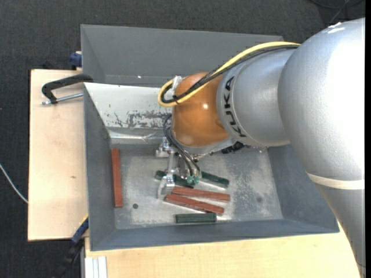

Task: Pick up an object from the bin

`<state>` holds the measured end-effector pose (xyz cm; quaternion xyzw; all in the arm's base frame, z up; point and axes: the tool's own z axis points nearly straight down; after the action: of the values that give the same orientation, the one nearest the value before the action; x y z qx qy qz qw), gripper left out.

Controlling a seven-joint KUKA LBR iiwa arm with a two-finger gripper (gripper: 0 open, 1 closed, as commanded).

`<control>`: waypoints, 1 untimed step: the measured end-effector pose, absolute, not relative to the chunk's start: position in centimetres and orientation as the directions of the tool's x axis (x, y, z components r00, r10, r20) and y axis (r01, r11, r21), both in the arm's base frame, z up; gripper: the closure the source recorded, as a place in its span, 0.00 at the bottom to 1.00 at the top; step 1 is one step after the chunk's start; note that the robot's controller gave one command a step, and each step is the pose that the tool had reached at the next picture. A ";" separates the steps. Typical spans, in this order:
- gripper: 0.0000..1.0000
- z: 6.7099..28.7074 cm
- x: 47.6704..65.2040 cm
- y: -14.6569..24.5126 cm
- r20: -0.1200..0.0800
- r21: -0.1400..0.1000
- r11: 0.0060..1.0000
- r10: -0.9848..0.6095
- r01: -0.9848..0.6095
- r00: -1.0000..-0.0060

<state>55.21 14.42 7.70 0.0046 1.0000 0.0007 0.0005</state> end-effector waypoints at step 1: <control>0.00 7.4 57.0 12.2 0.000 0.006 0.990 0.144 0.144 -0.990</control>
Offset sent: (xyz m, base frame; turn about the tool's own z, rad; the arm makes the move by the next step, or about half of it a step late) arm 0.0076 -0.0678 -0.0055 0.1878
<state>57.00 12.23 7.44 0.0724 0.9974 0.0027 0.0004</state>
